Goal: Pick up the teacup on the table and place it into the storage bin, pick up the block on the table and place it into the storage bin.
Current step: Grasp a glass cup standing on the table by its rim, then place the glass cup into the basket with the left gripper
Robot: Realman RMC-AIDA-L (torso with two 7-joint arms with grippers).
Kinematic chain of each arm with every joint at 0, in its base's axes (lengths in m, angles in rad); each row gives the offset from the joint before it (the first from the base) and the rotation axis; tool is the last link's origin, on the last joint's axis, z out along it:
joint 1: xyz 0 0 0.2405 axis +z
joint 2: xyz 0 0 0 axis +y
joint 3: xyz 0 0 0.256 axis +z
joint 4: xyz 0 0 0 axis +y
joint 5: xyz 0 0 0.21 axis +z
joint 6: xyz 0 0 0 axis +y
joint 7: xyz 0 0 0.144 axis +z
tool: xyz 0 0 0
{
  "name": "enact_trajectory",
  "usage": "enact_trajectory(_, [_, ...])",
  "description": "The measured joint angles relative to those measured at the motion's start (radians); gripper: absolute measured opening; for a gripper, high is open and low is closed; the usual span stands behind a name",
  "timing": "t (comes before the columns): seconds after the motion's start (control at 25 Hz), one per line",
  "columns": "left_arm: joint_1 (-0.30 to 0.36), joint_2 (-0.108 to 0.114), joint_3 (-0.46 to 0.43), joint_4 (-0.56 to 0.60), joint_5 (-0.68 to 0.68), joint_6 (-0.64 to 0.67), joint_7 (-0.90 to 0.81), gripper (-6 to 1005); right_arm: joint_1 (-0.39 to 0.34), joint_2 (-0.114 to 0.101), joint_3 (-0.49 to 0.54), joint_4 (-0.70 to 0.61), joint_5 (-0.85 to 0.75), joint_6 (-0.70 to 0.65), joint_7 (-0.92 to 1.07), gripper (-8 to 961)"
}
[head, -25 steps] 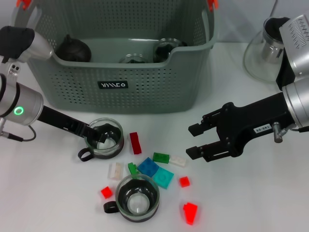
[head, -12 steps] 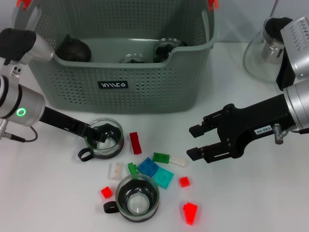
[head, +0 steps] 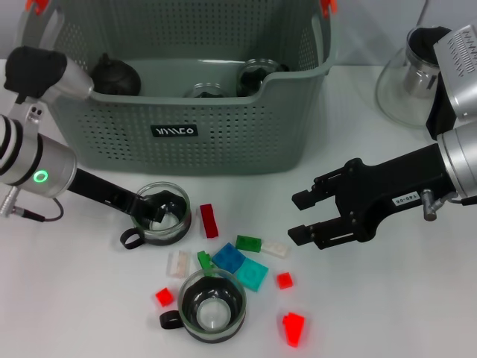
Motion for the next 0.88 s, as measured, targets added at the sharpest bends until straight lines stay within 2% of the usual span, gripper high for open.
enact_trajectory(0.08, [0.000, 0.000, 0.015, 0.000, 0.000, 0.000, -0.001, 780, 0.001, 0.000, 0.000, 0.000, 0.000, 0.000, 0.000, 613])
enact_trajectory(0.48, [-0.001, -0.002, 0.028, -0.001, 0.000, -0.002, 0.000, 322, 0.003, 0.000, 0.000, 0.000, 0.000, 0.002, 0.000, 611])
enact_trajectory(0.72, [-0.001, -0.002, 0.028, -0.001, 0.001, -0.004, 0.000, 122, 0.003, 0.000, 0.000, 0.000, 0.003, 0.002, 0.000, 613])
enact_trajectory(0.88, [0.001, 0.001, 0.025, 0.003, 0.002, 0.003, 0.001, 87, 0.001, 0.000, 0.000, 0.000, 0.003, 0.002, 0.000, 611])
